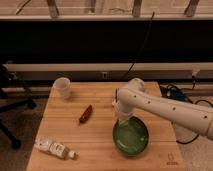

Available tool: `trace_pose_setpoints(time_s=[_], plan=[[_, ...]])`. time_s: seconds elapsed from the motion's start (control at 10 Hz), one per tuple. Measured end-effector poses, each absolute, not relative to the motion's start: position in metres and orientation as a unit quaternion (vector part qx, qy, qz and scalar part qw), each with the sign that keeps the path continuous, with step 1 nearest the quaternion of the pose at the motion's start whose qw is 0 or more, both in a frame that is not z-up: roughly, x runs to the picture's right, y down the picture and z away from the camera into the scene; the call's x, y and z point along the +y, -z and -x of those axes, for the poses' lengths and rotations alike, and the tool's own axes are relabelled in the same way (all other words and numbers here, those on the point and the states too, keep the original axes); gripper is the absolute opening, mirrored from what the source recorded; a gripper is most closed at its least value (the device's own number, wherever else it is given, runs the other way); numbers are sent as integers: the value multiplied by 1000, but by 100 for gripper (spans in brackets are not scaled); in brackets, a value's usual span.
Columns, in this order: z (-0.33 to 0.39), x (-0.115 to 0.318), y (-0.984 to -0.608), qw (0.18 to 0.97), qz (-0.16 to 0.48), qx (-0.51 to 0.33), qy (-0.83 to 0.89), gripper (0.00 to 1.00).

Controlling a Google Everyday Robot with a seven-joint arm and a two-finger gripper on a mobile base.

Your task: Drag the ceramic bowl in a circle

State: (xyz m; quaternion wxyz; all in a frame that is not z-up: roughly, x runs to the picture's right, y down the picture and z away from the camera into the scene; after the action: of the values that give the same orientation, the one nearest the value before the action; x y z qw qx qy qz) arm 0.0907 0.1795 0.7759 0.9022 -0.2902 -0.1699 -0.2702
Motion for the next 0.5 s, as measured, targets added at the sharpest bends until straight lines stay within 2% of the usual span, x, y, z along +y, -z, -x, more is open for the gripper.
trace_pose_setpoints(time_s=[0.5], plan=[[-149, 176, -774, 915, 301, -144, 229, 0]])
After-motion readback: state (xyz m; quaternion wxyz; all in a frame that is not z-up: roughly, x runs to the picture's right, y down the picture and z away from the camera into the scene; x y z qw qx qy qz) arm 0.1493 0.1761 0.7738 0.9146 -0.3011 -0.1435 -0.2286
